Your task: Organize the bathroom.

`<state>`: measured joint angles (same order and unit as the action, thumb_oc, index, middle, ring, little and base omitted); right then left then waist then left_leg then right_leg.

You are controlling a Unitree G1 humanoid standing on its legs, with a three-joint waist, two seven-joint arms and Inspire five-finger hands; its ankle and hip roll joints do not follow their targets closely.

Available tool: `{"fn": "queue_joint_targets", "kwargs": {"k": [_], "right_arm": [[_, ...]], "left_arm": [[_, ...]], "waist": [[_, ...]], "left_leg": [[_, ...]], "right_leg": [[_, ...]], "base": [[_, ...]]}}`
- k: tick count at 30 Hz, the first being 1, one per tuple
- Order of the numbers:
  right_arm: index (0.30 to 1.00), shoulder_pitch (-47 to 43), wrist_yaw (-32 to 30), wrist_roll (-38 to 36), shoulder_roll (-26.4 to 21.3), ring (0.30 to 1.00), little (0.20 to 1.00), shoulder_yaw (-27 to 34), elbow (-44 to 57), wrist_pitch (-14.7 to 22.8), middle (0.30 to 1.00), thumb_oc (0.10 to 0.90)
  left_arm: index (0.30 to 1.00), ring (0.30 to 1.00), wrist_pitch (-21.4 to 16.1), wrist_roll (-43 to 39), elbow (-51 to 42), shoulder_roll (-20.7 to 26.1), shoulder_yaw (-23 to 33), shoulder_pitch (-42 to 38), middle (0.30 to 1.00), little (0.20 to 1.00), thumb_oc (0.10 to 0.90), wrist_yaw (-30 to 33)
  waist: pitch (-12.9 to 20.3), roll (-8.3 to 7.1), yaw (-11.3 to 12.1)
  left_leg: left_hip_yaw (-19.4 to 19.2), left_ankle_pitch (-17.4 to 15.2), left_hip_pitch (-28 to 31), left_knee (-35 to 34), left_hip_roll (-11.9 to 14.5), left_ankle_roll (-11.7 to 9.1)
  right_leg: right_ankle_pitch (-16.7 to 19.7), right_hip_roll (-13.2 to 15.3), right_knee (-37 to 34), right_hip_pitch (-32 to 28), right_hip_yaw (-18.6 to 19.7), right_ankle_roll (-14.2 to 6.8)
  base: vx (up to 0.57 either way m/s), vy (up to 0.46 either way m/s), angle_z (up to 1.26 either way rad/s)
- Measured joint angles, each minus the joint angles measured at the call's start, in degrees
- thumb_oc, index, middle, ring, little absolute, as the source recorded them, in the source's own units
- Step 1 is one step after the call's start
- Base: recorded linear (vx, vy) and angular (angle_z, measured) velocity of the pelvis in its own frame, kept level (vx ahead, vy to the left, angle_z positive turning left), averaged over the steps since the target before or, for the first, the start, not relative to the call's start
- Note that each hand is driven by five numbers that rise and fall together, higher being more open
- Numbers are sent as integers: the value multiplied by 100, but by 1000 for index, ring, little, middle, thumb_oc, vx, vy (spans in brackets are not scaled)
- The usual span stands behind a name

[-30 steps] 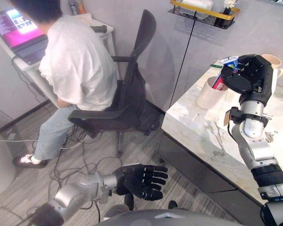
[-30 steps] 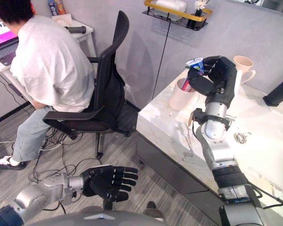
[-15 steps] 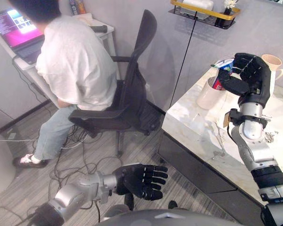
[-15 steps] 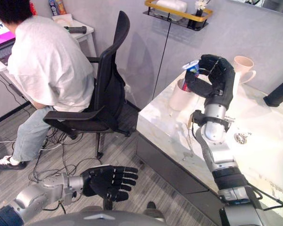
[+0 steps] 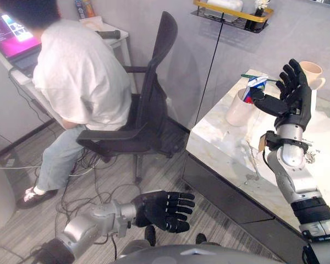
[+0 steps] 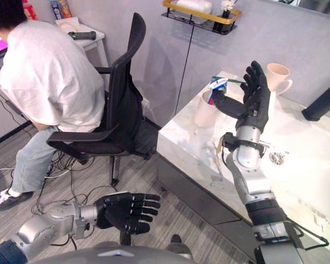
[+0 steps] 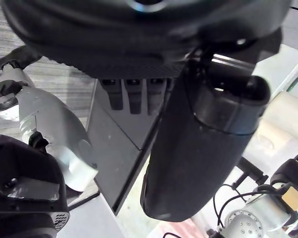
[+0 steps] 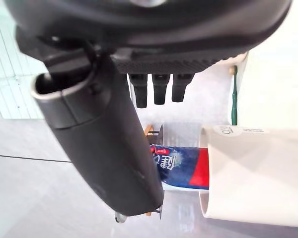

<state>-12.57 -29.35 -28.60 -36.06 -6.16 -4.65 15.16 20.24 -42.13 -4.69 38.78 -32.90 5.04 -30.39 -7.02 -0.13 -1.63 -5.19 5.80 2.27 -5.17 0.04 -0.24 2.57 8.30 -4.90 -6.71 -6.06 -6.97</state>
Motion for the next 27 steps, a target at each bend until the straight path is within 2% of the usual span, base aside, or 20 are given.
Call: {"fn": "queue_joint_targets", "kwargs": {"k": [4, 11, 17, 22, 27], "right_arm": [[900, 103, 78, -363, 12, 900, 900, 14, 112, -113, 900, 800], [900, 186, 259, -586, 115, 900, 900, 104, 163, -236, 900, 800], [900, 406, 526, -612, 505, 900, 900, -14, 303, -245, 900, 800], [900, 530, 738, -614, 504, 900, 900, -200, 304, -482, 900, 800], [900, 584, 755, -625, 504, 900, 900, -225, 304, -488, 900, 800]], "left_arm": [[900, 900, 0, 0, -49, -13, 1, -3, 900, 900, 800, 21], [900, 900, 0, 2, -49, -81, -8, -7, 900, 900, 800, 34], [900, 900, 2, 57, -48, -207, -63, -33, 900, 900, 800, 153], [900, 900, 1, 64, -48, -231, -63, -60, 900, 900, 800, 162], [900, 900, 1, 194, -47, -243, -67, -72, 900, 900, 800, 167]], "waist": [[2, -2, -23], [23, -6, -28], [142, -38, -30], [176, -37, -19], [178, -40, -27]], "left_leg": [[-52, -7, 0, 0, 15, -9], [-82, -5, 0, 0, 50, -23], [-103, -11, -9, -1, 49, -34], [-102, 20, -127, 0, 50, -29], [-104, 32, -161, 0, 44, -19]], "right_leg": [[6, -8, 2, 31, 33, 6], [19, -44, 28, 52, 53, 20], [20, -41, 29, 73, 74, 21], [40, -42, 29, 181, 72, 6], [69, -36, 29, 218, 73, -6]], "base": [[-71, 39, -7], [-68, 43, -3], [-87, 59, -2], [-77, 53, 1], [-55, 31, 1]]}}
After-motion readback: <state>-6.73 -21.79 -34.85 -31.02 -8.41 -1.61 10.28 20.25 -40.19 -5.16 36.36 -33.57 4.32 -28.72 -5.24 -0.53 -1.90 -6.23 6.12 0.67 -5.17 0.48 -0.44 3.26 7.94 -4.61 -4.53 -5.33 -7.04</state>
